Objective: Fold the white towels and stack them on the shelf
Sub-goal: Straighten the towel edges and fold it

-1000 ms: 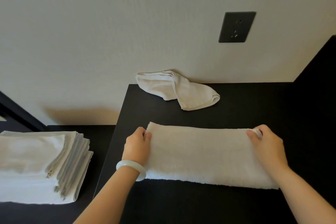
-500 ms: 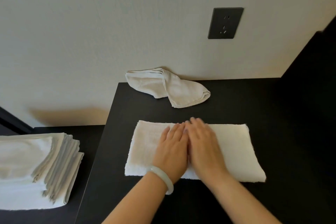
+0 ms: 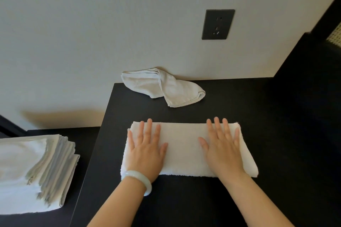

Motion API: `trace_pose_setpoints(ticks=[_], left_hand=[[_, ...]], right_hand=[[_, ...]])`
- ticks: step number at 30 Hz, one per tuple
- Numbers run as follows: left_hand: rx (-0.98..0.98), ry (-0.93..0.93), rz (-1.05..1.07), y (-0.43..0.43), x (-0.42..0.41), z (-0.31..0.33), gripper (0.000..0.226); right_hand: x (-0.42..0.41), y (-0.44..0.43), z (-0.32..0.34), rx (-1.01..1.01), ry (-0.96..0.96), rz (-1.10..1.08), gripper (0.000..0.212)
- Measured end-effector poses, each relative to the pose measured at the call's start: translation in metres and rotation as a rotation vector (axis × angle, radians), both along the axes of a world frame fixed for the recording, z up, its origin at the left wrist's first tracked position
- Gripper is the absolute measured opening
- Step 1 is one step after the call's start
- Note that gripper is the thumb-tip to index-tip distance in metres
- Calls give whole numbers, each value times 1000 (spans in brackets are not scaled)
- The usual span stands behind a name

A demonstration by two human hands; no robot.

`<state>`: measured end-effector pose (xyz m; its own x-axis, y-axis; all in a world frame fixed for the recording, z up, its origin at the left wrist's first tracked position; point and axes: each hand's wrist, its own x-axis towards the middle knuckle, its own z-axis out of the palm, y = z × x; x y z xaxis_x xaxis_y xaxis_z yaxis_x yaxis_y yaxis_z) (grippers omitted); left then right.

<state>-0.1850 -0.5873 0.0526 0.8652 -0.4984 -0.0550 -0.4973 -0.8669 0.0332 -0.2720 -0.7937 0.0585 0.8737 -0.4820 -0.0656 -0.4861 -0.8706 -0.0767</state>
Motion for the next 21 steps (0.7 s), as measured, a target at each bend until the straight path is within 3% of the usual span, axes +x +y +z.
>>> trace_pose_setpoints(ticks=[3,10,13,15,18,21], left_hand=[[-27,69,-67,-1,-9,-4,64],[-92,155,124,34,1,0,72],[-229,182,349,28,-1,13,82],[-226,198,457,29,3,21,83],[-324,409,590,33,16,33,71],[-469,648,688,42,28,40,58]], right_hand=[[2,13,-12,47,52,137,71],[-28,-50,-10,62,20,-56,73],[-28,-50,-1,52,-143,-278,79],[-26,-55,6,81,-73,-430,79],[-17,-66,16,388,87,-631,80],[-14,-75,26,816,26,-716,68]])
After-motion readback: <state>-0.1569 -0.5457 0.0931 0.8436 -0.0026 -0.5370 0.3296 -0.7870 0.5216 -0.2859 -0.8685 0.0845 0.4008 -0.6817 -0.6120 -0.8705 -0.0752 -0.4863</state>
